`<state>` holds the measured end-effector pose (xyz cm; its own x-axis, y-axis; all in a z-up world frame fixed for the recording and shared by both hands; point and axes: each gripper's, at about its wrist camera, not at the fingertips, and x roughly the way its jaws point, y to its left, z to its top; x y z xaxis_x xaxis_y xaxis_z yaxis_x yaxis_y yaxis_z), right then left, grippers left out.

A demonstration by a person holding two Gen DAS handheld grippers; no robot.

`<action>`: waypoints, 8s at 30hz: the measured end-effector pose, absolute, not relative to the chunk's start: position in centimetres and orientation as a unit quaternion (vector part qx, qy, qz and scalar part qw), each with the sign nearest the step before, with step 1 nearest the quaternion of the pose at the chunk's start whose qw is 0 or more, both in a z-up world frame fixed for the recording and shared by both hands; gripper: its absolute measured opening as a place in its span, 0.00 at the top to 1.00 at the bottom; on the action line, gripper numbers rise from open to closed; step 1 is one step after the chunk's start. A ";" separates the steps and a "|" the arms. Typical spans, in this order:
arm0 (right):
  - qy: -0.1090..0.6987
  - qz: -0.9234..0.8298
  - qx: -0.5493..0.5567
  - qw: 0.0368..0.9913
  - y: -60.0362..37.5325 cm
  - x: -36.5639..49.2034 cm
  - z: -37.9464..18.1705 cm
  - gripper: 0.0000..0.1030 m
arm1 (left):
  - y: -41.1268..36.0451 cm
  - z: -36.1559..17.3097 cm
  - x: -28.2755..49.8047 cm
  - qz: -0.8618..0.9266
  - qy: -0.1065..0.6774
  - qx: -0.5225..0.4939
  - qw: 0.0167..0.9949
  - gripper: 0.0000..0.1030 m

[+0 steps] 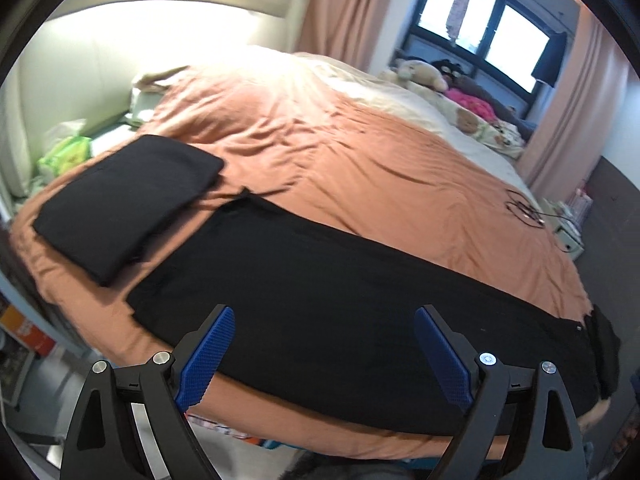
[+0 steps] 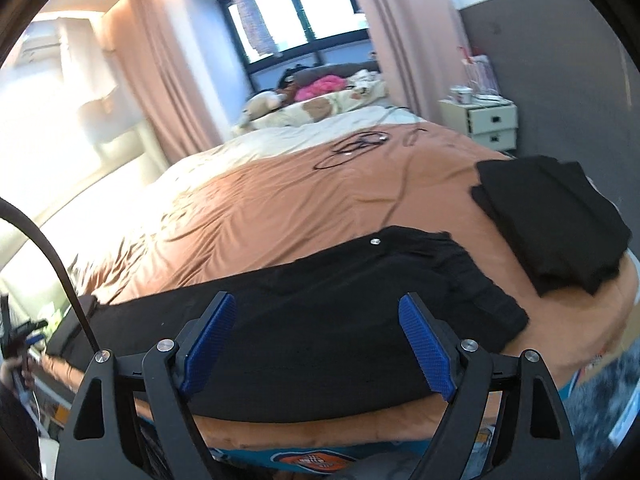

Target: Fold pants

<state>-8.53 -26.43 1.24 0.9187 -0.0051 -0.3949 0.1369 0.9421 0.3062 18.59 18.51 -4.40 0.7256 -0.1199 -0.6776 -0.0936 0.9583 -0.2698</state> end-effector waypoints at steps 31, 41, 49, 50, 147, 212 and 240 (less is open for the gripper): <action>0.340 0.093 0.001 0.936 -19.5 14.8 0.7 0.19 | 11.0 -9.9 32.3 -0.062 0.451 -0.209 0.866 0.10; 0.367 0.119 -0.041 0.921 -19.7 20.6 -0.1 0.19 | 9.4 -11.9 36.8 -0.036 0.485 -0.212 0.848 0.12; 0.392 0.156 -0.064 0.905 -18.4 24.6 -1.5 0.19 | 9.0 -13.7 39.7 -0.023 0.511 -0.219 0.831 0.26; 0.396 0.163 -0.069 0.901 -18.2 25.2 -1.7 0.20 | 8.9 -14.0 40.1 -0.020 0.517 -0.216 0.828 0.29; 0.406 0.131 0.042 0.904 -11.9 21.7 -3.1 0.41 | 18.8 -13.6 28.0 0.007 0.476 -0.240 0.846 0.35; 0.425 0.117 0.061 0.896 -7.7 13.2 -7.3 0.43 | 35.8 -18.0 21.0 0.037 0.396 -0.416 0.818 0.71; 0.478 0.140 0.135 0.857 -8.1 17.5 -8.0 0.91 | 36.8 -15.1 20.2 0.018 0.333 -0.439 0.834 0.96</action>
<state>17.53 -8.09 -7.96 0.5042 0.3697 -0.7804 -0.1116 0.9240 0.3656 20.22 36.77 -15.13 0.7778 -0.2617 -0.5714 -0.3231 0.6133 -0.7207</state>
